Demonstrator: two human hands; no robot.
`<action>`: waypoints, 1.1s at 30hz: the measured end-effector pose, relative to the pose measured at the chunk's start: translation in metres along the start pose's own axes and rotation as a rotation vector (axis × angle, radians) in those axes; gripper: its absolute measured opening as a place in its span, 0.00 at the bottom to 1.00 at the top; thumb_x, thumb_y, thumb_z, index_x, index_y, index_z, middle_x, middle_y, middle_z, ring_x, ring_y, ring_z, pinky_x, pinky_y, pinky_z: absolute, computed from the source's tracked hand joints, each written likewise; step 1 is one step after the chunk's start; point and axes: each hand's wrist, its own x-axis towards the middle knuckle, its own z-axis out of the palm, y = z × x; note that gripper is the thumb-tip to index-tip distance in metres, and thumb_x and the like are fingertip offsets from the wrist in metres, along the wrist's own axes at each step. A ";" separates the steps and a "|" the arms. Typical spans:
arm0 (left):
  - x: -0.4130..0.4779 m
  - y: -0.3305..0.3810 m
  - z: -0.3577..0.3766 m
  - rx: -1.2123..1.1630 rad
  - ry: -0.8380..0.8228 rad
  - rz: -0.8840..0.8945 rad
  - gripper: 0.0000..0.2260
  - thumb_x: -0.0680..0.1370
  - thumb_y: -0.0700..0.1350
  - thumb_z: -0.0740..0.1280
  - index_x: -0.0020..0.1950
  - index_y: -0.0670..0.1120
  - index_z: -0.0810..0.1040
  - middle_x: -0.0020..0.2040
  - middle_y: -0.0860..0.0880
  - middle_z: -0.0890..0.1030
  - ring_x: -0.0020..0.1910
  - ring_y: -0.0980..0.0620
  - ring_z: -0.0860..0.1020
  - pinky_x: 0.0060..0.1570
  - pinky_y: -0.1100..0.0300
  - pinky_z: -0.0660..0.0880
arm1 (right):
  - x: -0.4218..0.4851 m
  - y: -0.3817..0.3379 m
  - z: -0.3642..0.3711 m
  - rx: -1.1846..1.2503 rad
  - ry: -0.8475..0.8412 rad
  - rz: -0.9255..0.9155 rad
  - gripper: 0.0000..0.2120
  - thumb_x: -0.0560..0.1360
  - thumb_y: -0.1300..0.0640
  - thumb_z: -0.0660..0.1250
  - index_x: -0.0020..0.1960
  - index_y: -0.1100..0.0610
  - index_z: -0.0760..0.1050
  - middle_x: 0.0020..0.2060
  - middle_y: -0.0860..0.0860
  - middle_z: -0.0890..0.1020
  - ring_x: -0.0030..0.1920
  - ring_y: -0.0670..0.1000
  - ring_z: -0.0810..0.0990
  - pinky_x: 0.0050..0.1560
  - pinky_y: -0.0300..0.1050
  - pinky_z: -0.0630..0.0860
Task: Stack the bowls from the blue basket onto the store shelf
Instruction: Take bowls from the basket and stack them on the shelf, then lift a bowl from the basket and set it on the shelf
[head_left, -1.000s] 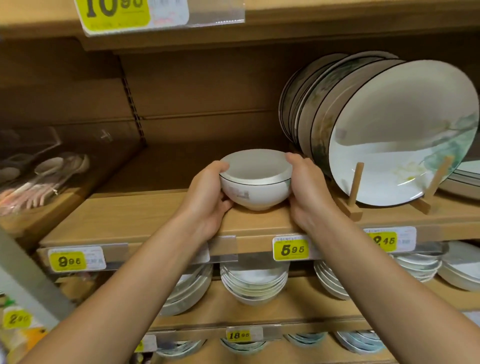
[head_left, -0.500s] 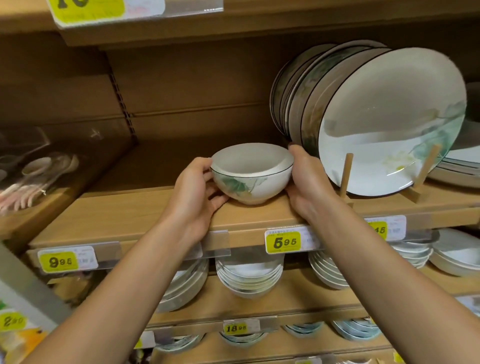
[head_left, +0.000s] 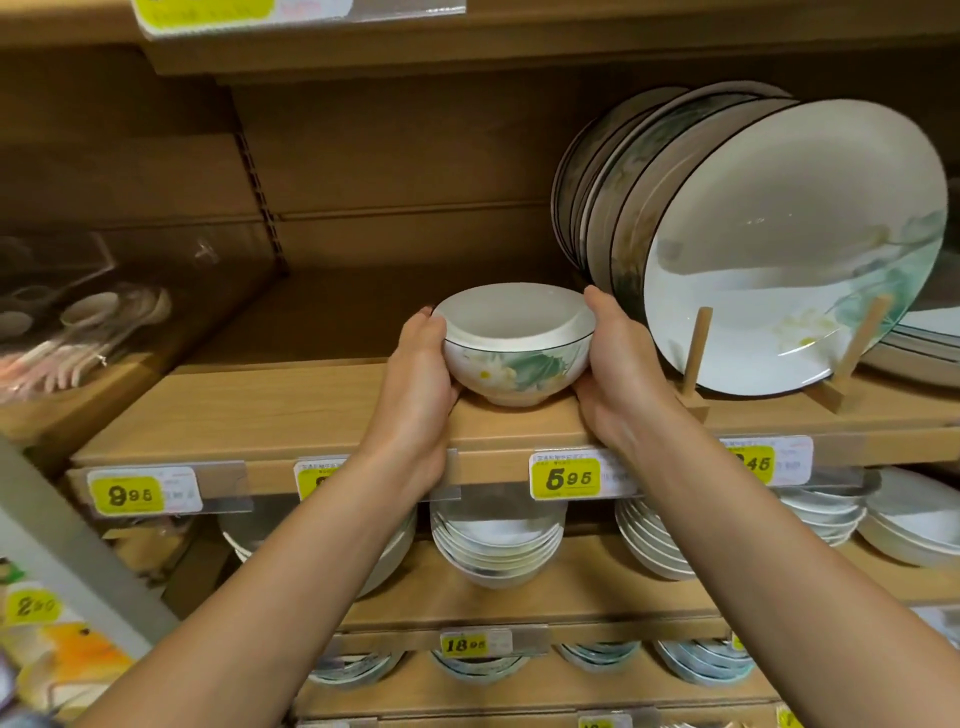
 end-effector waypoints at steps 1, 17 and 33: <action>-0.001 -0.001 0.000 0.007 0.002 0.009 0.17 0.83 0.48 0.56 0.72 0.49 0.69 0.63 0.49 0.79 0.61 0.54 0.77 0.65 0.53 0.73 | 0.000 -0.001 0.000 0.003 0.004 0.003 0.12 0.81 0.50 0.59 0.45 0.53 0.78 0.44 0.52 0.86 0.50 0.52 0.83 0.56 0.49 0.78; -0.039 0.011 -0.019 0.055 0.104 0.050 0.16 0.82 0.55 0.58 0.69 0.54 0.72 0.57 0.58 0.79 0.56 0.60 0.76 0.62 0.58 0.74 | -0.057 0.002 -0.013 -0.078 -0.027 -0.121 0.08 0.80 0.44 0.56 0.53 0.40 0.74 0.45 0.34 0.81 0.48 0.35 0.79 0.46 0.32 0.72; -0.341 0.025 -0.366 0.033 0.695 0.005 0.12 0.81 0.45 0.57 0.46 0.45 0.79 0.41 0.50 0.85 0.40 0.53 0.81 0.39 0.61 0.76 | -0.331 0.197 0.108 -0.210 -0.485 0.242 0.12 0.81 0.57 0.56 0.52 0.56 0.78 0.49 0.53 0.84 0.51 0.50 0.83 0.51 0.44 0.76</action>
